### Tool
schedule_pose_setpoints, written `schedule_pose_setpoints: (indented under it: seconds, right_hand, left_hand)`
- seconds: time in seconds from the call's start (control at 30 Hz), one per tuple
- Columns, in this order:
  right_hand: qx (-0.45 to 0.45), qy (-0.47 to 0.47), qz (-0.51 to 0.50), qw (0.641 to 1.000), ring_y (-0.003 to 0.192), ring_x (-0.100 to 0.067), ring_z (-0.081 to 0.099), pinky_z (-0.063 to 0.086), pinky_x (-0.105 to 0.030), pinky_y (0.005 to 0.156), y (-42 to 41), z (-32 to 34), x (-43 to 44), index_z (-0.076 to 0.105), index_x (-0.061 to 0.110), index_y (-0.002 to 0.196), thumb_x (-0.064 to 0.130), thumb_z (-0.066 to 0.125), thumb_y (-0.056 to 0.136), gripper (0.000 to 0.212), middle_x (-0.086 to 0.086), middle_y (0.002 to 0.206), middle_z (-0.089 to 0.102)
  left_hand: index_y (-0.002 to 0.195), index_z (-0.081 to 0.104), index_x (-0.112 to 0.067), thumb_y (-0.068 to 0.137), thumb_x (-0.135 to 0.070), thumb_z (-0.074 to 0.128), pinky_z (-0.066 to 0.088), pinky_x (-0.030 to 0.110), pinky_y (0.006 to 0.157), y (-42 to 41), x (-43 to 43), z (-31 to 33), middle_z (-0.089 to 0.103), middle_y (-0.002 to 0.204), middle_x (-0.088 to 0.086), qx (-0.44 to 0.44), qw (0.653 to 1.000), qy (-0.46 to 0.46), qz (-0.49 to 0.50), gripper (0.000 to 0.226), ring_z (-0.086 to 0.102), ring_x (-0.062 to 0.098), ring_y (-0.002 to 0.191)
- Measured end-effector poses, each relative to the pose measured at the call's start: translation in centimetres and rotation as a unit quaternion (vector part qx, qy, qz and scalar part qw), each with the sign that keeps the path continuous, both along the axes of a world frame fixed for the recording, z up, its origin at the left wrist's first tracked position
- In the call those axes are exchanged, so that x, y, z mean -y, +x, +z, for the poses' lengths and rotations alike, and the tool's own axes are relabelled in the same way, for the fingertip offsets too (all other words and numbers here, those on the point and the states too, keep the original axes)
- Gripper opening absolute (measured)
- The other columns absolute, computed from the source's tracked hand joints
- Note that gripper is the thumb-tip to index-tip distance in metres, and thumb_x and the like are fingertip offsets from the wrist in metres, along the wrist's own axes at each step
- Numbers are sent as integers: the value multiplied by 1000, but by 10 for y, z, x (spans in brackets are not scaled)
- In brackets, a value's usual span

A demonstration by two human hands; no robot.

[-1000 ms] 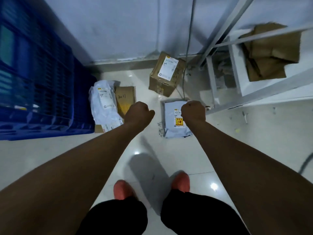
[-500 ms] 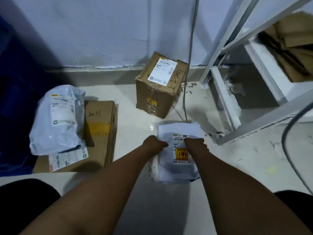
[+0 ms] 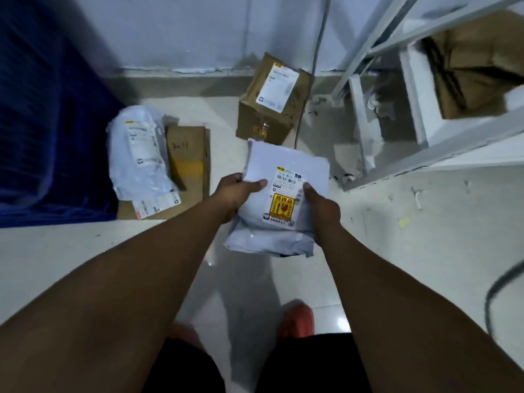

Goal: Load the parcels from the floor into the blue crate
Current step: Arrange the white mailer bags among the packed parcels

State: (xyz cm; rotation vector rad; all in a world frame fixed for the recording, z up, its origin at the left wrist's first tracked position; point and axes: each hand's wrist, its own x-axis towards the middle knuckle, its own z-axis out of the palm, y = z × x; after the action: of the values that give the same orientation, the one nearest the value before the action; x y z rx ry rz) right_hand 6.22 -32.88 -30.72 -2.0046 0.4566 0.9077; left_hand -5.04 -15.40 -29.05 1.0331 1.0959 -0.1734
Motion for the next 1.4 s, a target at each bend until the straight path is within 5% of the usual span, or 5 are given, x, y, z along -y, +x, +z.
schedule_pose_setpoints:
  seconds: [0.3, 0.43, 0.7, 0.87, 1.4]
  right_hand:
    - [8, 83, 26, 996, 75, -6, 60, 43, -20, 58, -28, 261, -72, 64, 11, 97, 44, 81, 81, 41, 2, 90, 67]
    - [33, 102, 45, 993, 87, -22, 73, 60, -36, 80, -43, 346, -91, 68, 8, 101, 52, 88, 61, 62, -4, 100, 75]
    - [53, 119, 62, 990, 90, -19, 73, 59, -32, 77, -55, 446, -103, 70, 12, 106, 42, 89, 64, 55, 0, 100, 76]
    - [58, 127, 71, 988, 92, -22, 71, 56, -34, 82, -56, 501, -118, 68, 13, 108, 37, 88, 68, 50, -2, 104, 75]
    - [45, 222, 170, 959, 94, -29, 73, 58, -49, 92, -139, 588, -288, 63, 16, 107, 44, 86, 68, 53, -6, 104, 75]
  left_hand:
    - [107, 72, -11, 88, -24, 78, 62, 36, 79, -61, -59, 264, 78, 107, 8, 6, 998, 35, 48, 23, 77, 25, 91]
    - [107, 66, -19, 92, -34, 72, 54, 29, 76, -79, -63, 350, 75, 109, -2, 2, 997, 51, 64, 22, 70, 13, 83]
    - [105, 62, -16, 84, -35, 79, 59, 45, 87, -98, -67, 434, 76, 105, 5, -13, 992, 48, 116, 33, 74, 28, 92]
    - [129, 61, -16, 52, -57, 84, 50, 57, 101, -107, -83, 473, 70, 125, 5, 7, 992, 41, 121, 89, 67, 35, 111]
    - [119, 63, -13, 90, -34, 76, 59, 45, 85, -206, -220, 586, 74, 114, 7, 31, 967, 143, 210, 38, 73, 28, 96]
